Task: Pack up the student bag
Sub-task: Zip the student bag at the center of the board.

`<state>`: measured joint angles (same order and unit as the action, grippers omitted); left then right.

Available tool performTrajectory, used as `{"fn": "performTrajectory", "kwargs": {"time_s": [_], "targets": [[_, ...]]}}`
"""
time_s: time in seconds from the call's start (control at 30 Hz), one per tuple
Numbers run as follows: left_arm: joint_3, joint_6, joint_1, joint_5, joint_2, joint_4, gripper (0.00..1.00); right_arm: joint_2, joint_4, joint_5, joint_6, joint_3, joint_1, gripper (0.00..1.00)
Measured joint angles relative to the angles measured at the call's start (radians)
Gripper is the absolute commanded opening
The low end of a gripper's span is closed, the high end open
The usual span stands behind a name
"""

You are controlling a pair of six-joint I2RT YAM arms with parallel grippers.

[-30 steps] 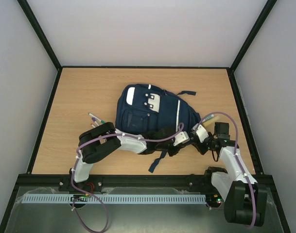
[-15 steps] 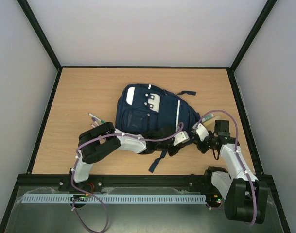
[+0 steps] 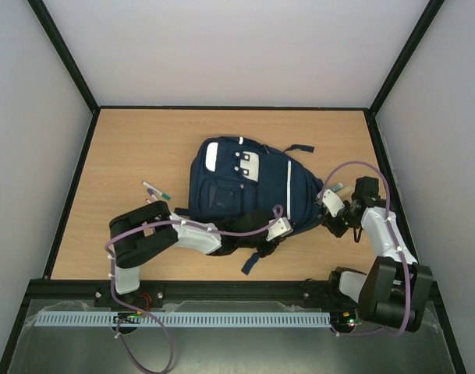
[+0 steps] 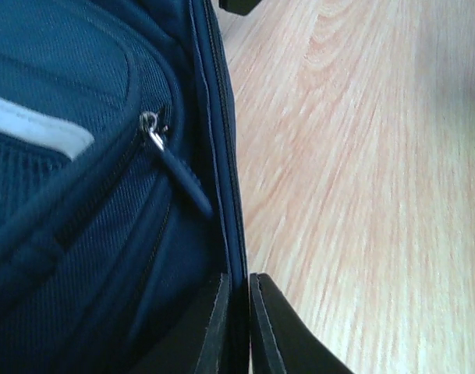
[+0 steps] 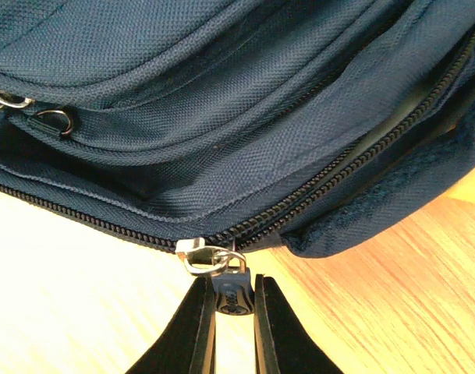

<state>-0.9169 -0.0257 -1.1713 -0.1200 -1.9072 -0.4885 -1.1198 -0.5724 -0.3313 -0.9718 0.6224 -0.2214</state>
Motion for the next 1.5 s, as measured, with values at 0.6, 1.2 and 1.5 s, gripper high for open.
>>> {"fn": "performTrajectory", "kwargs": {"time_s": [0.6,1.2,1.5], "targets": [[0.258,0.004,-0.114,0.187,0.323,0.111,0.59,0.056,-0.202,0.001,-0.121,0.037,0.003,0.08],[-0.133,0.16,-0.102,0.169,-0.039,-0.028,0.36,0.052,-0.393,-0.066,-0.109,0.084,0.058,0.06],[-0.155,0.117,-0.069,0.127,-0.105,-0.108,0.08,0.117,-0.334,-0.045,-0.032,0.077,0.059,0.22]]}}
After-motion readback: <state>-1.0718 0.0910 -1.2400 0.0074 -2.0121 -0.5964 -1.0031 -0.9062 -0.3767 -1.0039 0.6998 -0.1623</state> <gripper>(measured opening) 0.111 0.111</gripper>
